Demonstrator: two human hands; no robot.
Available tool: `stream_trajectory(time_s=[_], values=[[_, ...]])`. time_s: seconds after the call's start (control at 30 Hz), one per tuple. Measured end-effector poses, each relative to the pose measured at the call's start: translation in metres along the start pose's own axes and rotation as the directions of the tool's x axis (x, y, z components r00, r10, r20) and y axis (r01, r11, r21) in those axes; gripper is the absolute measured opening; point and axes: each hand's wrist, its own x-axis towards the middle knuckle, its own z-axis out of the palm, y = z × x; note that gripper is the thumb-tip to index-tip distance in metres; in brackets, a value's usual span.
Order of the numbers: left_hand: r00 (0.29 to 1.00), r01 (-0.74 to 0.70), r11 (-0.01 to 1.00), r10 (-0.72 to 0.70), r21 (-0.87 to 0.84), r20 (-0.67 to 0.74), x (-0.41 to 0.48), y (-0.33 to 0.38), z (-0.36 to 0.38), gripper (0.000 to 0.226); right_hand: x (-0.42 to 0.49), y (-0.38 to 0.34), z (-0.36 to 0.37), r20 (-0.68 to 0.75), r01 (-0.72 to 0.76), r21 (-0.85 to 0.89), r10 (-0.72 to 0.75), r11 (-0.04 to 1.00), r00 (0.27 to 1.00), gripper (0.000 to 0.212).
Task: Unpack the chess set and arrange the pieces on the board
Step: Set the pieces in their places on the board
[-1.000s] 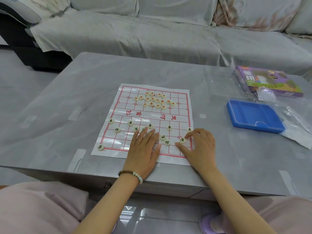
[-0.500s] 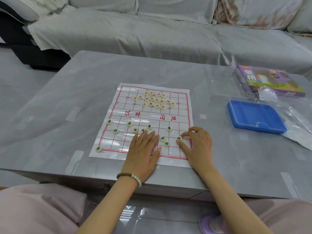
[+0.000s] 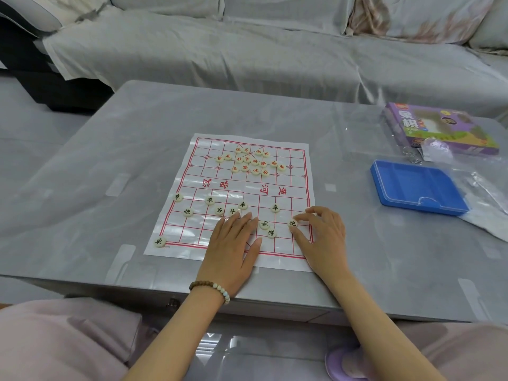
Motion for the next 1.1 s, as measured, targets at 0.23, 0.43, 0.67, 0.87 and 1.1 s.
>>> stream_trajectory(time_s=[0.23, 0.43, 0.67, 0.87, 1.1], values=[[0.998, 0.021, 0.994, -0.028, -0.111, -0.063, -0.001, -0.003, -0.005, 0.068, -0.013, -0.022, 0.003, -0.032, 0.078, 0.083, -0.076, 0.994, 0.997, 0.025], [0.994, 0.013, 0.996, -0.022, -0.086, -0.104, -0.025, -0.030, -0.016, 0.061, -0.019, -0.034, 0.013, 0.000, 0.103, 0.016, -0.103, 0.995, 0.995, 0.025], [0.991, 0.002, 0.999, -0.007, -0.038, -0.137, -0.057, -0.054, -0.021, 0.050, -0.024, -0.045, 0.008, -0.006, 0.077, 0.082, -0.076, 0.994, 0.997, 0.018], [0.988, -0.047, 0.998, 0.052, 0.037, -0.142, -0.061, -0.050, -0.016, 0.047, -0.040, -0.083, 0.024, 0.036, 0.205, 0.194, -0.216, 0.959, 0.976, 0.027], [0.975, -0.040, 0.999, 0.040, 0.006, -0.217, -0.062, -0.051, -0.011, 0.048, -0.045, -0.086, 0.036, 0.057, 0.201, 0.167, -0.213, 0.965, 0.975, 0.030]])
